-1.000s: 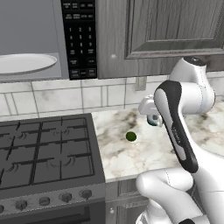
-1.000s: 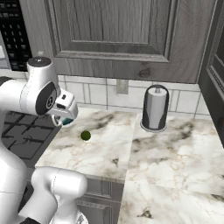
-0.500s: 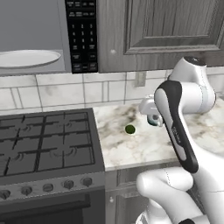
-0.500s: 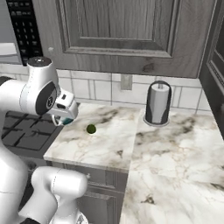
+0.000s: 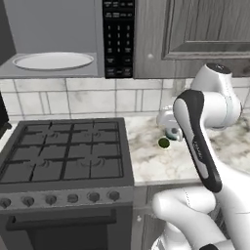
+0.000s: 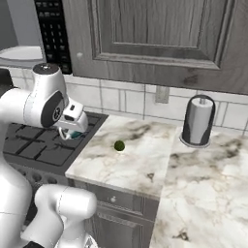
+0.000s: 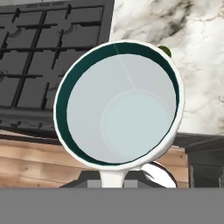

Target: Pick the mug from the counter and place it inside the microwave. Then close the microwave.

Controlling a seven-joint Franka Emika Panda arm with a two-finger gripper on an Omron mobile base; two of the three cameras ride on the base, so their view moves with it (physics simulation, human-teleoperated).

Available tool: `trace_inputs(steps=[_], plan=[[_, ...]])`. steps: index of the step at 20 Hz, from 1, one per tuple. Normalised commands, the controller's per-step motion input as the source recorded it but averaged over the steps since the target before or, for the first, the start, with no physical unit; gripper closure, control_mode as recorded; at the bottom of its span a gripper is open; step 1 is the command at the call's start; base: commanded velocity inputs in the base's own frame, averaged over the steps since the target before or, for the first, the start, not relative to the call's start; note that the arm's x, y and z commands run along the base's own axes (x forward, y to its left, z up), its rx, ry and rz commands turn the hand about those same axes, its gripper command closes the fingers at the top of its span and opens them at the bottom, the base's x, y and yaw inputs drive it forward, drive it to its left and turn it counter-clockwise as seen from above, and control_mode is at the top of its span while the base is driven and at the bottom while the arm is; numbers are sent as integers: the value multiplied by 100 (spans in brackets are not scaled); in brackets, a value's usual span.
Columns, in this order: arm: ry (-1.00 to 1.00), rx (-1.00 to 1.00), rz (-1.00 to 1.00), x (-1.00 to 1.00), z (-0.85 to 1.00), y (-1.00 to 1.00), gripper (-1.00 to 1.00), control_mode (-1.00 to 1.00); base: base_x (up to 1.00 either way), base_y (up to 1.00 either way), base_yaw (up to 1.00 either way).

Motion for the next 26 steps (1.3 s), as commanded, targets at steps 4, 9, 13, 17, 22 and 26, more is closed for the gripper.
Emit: trace_inputs(steps=[4, 9, 13, 17, 22, 26], plan=[[0, 0, 0, 0, 0, 0, 100, 100, 15, 53, 40], [0, 0, 0, 0, 0, 0, 100, 100, 40, 47, 34], [0, 0, 0, 0, 0, 0, 100, 100, 51, 21, 13], [0, 0, 0, 0, 0, 0, 100, 100, 65, 18, 2], [0, 0, 0, 0, 0, 0, 100, 100, 68, 25, 0], [0, 0, 0, 0, 0, 0, 100, 100, 10, 45, -5]])
